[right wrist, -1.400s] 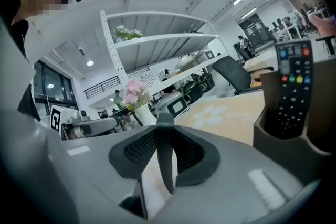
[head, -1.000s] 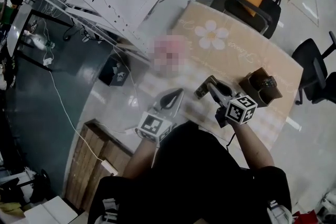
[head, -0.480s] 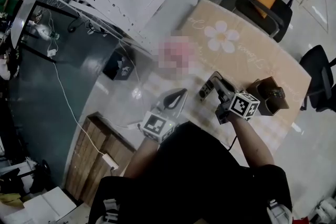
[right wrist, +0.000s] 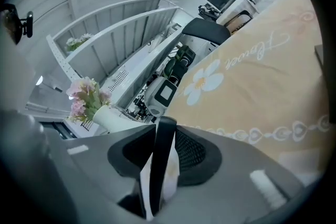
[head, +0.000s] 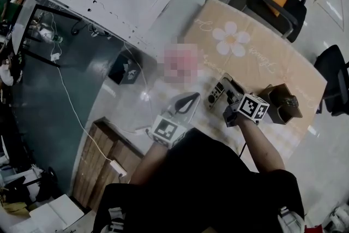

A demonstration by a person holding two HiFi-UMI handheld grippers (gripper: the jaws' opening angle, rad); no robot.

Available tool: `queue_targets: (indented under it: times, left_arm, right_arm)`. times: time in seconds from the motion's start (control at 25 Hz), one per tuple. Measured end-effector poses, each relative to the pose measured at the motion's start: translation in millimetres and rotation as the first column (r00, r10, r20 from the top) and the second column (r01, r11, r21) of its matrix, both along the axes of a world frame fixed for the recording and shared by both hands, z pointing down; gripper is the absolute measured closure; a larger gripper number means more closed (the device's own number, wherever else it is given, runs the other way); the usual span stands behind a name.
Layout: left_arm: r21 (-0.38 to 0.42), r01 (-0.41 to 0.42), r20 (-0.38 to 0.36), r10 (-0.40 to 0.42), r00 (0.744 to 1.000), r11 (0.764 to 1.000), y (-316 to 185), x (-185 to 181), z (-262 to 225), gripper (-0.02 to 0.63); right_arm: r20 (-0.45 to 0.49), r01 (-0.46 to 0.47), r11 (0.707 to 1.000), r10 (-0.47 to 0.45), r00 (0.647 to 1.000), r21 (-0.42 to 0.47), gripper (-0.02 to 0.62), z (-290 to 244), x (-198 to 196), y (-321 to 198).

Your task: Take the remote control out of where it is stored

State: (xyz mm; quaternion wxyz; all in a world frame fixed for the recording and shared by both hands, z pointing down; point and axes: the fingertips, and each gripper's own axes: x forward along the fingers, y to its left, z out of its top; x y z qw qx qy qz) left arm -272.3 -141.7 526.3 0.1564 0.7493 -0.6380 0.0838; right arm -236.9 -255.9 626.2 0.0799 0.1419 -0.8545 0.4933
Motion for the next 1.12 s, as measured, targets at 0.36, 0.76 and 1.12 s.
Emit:
queue_targets:
  times: [0.36,0.76,1.12]
  left_arm:
    - [-0.039,-0.009,-0.012,0.008,1.0,0.999,-8,-1,16,0.606]
    - [-0.055,-0.005,-0.008,0.005,1.0,0.998,-8,-8,22,0.606]
    - [-0.06,0.006,-0.018,-0.008,1.0,0.998,-3,-10,24,0.606]
  right_arm:
    - [-0.071,-0.046,0.999,0.044,0.996,-0.026,0.459,24,0,-13]
    - [-0.255,-0.091,0.996,0.081,0.964,-0.027,0.439,43,-5,-19]
    - [-0.341,-0.105,0.994,0.092,0.936,-0.022,0.426,51,-5,-22]
